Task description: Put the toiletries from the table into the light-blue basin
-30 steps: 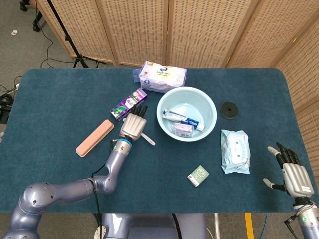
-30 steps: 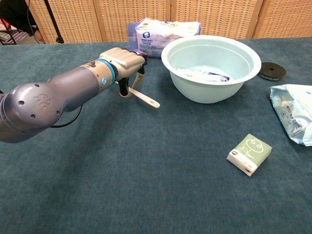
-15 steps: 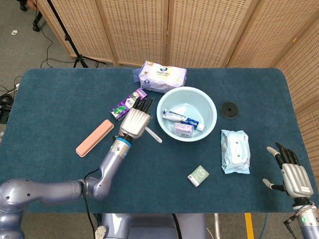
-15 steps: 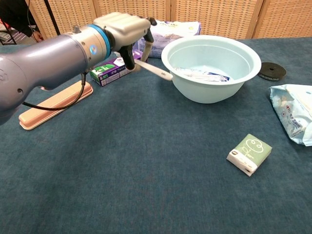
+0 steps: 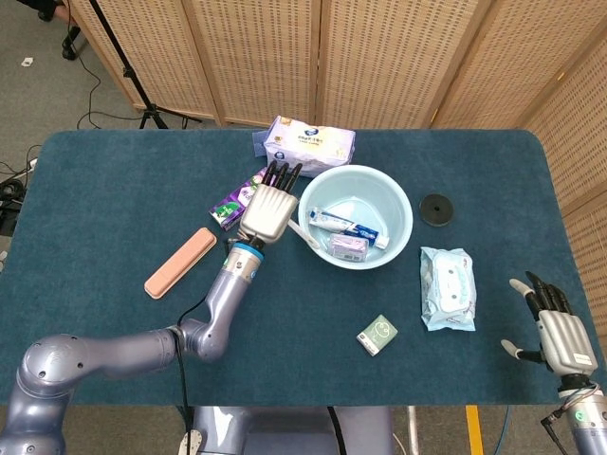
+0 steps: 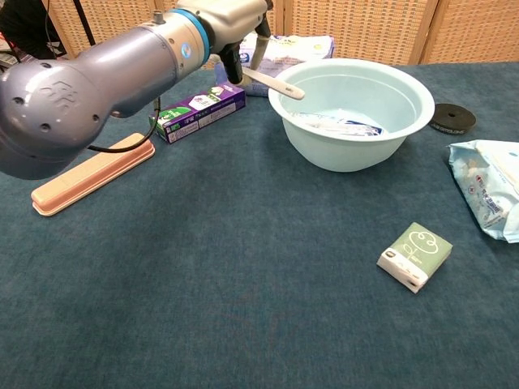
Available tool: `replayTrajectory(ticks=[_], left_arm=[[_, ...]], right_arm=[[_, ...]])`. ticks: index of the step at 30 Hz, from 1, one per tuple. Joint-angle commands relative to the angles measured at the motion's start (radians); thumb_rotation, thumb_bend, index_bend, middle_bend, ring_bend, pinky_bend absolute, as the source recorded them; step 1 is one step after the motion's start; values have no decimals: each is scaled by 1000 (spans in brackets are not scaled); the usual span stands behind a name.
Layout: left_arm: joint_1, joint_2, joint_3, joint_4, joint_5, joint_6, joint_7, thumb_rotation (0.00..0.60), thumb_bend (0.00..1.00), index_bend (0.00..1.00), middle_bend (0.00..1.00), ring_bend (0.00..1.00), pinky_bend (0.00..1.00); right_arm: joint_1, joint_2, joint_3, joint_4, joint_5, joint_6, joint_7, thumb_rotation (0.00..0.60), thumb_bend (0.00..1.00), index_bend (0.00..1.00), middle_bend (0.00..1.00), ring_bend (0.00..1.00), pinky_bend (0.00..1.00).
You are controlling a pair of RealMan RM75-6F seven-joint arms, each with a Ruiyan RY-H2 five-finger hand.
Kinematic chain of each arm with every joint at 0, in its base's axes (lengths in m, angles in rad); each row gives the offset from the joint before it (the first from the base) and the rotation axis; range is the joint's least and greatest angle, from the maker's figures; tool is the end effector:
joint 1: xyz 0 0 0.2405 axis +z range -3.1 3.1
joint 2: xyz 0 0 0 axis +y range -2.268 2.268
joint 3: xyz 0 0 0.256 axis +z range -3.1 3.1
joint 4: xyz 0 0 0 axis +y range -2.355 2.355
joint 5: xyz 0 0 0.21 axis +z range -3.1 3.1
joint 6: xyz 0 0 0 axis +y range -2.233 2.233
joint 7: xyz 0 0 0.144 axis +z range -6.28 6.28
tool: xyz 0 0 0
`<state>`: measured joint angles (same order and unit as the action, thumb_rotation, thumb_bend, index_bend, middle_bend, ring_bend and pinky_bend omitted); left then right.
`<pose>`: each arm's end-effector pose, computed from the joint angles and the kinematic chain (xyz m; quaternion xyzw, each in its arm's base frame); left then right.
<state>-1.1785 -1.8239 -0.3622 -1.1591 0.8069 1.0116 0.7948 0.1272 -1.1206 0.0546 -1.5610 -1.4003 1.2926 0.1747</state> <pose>0.0027 0.4210 -0.0485 -0.7449 -0.2186 -0.3741 0.5073 -0.3370 -0.1942 0.1458 0.5690 -0.4895 0.3663 0.5499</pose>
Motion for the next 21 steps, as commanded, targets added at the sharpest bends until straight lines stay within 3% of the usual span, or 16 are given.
replayTrajectory(ticks=[1,13,21], left_arm=[[-70,-81,-40,137,-5,-49,-35,600,381,858,73,3,0],[-282,-310,-127,565,30,-198,-204,600,378,858,76,3,0],[-396,-430,-135,783,103,-264,-355,600,367,847,76,3,0]], right_arm=[[3,0,4,9,10,-9,12,600,208,124,0,0,0],[12,3,7,38,32,-55,76,600,208,124,0,0,0],[10,8,12,53,46,-66,105,600,208,124,0,0,0]])
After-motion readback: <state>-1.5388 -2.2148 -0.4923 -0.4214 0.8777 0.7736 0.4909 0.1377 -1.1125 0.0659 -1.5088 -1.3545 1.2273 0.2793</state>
